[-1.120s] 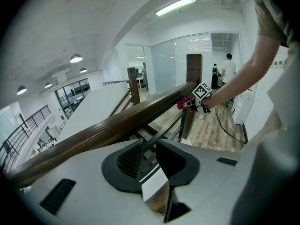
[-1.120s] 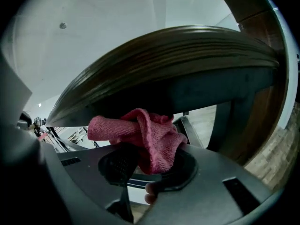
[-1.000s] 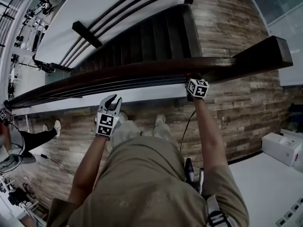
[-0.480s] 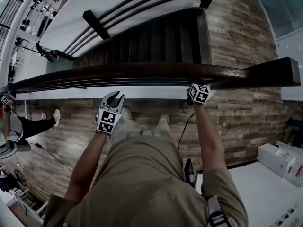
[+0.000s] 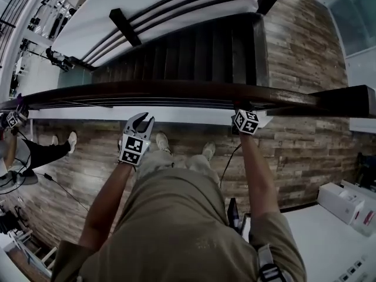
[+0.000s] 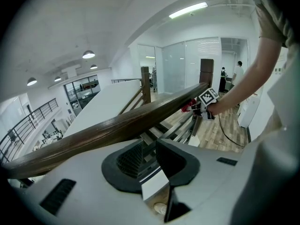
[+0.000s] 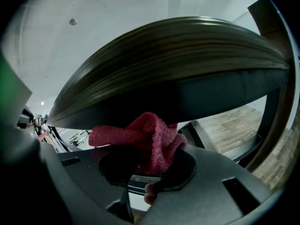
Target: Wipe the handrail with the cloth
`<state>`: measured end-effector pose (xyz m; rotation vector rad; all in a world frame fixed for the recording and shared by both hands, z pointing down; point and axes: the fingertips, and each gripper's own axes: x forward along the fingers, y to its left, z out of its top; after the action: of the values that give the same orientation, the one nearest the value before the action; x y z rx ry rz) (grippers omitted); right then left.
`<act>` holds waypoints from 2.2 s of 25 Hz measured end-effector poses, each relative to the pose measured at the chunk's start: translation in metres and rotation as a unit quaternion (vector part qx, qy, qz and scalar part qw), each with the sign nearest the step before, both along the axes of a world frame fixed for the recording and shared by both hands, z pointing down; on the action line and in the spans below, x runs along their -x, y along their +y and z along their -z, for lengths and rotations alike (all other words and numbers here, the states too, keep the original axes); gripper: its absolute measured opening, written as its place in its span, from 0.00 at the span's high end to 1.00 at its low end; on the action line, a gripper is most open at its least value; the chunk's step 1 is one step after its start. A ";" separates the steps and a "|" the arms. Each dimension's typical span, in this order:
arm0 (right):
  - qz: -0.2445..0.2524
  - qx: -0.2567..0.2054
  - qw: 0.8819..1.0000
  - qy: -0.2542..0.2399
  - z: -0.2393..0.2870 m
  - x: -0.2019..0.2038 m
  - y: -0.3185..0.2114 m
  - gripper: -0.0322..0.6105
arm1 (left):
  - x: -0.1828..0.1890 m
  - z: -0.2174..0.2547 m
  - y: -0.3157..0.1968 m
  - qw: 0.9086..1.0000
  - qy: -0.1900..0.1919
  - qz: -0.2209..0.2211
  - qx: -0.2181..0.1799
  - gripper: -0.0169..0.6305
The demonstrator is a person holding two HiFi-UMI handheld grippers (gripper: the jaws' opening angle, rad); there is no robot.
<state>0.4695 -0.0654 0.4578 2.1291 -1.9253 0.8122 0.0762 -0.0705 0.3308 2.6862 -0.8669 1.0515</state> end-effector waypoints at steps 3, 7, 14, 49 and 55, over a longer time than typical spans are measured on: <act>0.022 -0.006 1.000 0.001 0.000 0.042 -0.015 0.80 | 0.023 -0.002 -0.013 1.000 0.001 0.004 0.001 0.86; 0.026 -0.014 1.000 -0.007 -0.001 0.090 -0.033 0.80 | 0.057 -0.004 -0.031 1.000 0.004 0.009 -0.001 0.86; 0.013 -0.016 1.000 -0.011 -0.001 0.160 -0.061 0.80 | 0.123 -0.012 -0.065 1.000 0.013 0.020 -0.001 0.86; 0.214 -0.048 0.973 -0.067 0.000 0.450 -0.165 0.80 | 0.268 -0.026 -0.129 0.993 -0.031 0.109 0.017 0.86; 0.213 -0.046 0.975 -0.052 0.002 0.519 -0.186 0.80 | 0.326 -0.040 -0.156 0.996 -0.034 0.079 0.023 0.86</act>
<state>-0.0492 -0.2509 0.4556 1.6436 -2.3938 0.7689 -0.2495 -0.2264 0.3711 2.5108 -1.0349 1.1166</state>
